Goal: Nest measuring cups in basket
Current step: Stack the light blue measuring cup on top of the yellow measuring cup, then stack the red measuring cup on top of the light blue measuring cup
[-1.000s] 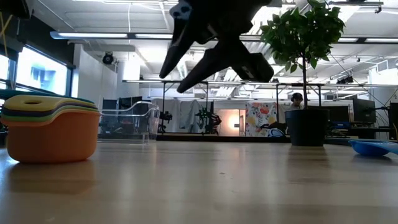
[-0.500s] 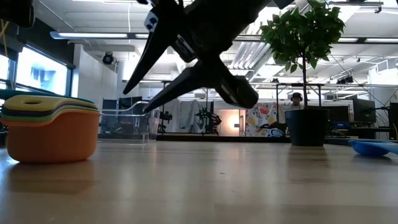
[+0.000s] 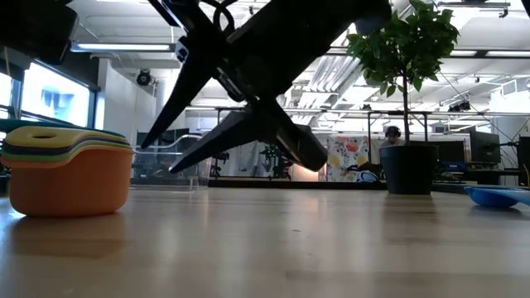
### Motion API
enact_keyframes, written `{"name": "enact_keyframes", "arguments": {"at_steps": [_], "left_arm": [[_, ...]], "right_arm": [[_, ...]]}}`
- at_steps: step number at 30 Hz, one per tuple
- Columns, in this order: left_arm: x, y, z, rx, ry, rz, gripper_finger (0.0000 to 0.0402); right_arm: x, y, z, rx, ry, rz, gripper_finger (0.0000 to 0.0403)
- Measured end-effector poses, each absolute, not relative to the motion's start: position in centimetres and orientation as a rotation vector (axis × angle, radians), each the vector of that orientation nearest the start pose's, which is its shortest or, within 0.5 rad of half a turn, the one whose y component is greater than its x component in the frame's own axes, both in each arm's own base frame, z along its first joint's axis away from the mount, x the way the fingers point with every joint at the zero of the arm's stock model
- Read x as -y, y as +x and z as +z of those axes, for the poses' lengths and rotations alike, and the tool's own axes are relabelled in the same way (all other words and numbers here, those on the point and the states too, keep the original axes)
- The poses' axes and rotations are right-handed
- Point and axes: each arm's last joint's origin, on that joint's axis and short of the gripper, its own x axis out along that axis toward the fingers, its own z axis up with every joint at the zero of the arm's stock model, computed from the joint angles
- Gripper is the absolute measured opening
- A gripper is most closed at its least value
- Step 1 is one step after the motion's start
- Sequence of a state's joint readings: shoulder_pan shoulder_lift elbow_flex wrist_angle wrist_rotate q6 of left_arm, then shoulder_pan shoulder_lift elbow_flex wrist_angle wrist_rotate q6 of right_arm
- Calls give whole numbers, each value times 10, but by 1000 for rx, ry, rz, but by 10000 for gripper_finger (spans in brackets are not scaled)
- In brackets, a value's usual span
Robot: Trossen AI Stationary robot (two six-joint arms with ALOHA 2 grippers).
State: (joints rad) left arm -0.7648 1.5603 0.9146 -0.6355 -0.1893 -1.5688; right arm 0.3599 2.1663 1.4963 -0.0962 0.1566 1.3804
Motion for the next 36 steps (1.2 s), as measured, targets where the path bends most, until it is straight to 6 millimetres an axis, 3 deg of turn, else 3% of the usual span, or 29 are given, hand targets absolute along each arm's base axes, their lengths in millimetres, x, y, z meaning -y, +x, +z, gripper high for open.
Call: {"name": "enact_keyframes", "arguments": {"at_steps": [18, 30, 36], "left_arm": [[179, 228, 179, -1079, -900, 438, 62], [181, 231, 182, -1093, -893, 373, 62], [182, 230, 195, -1092, -845, 292, 62]], "right_arm": [[-163, 444, 140, -716, 1162, -322, 108], [-164, 443, 141, -755, 1135, -264, 108], [-169, 442, 141, -792, 1174, -238, 108]]}}
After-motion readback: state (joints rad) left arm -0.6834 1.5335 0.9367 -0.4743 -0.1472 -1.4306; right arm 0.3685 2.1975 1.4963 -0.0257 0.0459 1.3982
